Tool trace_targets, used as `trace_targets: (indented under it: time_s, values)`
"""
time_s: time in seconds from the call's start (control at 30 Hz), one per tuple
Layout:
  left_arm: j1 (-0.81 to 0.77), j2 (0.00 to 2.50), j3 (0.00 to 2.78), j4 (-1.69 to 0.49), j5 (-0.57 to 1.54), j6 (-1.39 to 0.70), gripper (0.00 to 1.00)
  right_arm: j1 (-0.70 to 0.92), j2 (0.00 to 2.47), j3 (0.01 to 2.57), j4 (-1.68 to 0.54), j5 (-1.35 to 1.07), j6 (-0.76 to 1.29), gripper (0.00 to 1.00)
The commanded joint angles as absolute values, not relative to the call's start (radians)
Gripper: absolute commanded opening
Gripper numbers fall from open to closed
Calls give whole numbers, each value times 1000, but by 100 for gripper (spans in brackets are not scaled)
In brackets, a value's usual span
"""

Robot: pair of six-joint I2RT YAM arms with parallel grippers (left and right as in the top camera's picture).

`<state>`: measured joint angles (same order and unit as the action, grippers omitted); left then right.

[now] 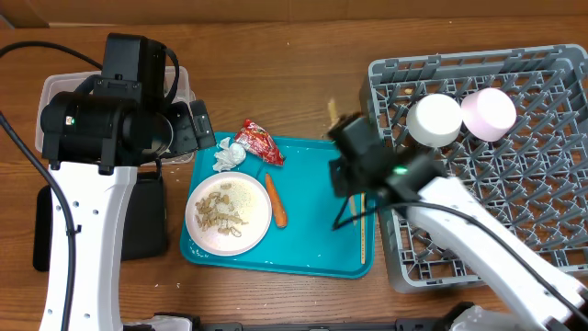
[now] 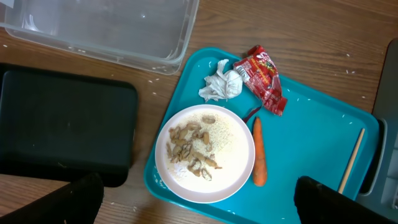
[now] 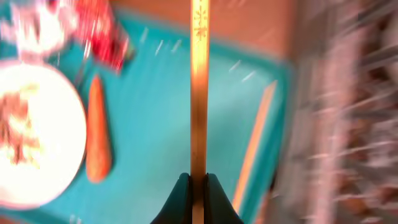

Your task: Sort waste into correct bins and load items into the dishwasher

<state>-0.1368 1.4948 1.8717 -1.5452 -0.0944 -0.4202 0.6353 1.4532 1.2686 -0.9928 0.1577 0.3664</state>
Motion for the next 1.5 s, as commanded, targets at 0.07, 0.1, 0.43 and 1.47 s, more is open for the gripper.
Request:
trace_targets:
  time_s: [0.07,0.1,0.43,1.47]
  values:
    - [-138,1501,1882,-1544,-101,-434,100,496,1424,1277,-1028,385,326,4]
    - [-138,1501,1882,-1544,-101,-434,100,466,1429,1271,-1025,382,303,4]
    - [-138,1501,1882,-1544,-101,-434,100,373,1573,1250,-1028,264,209,4]
    - [-138,1501,1882,-1544,-101,-434,100,712,1647,946,-815,310,524,36]
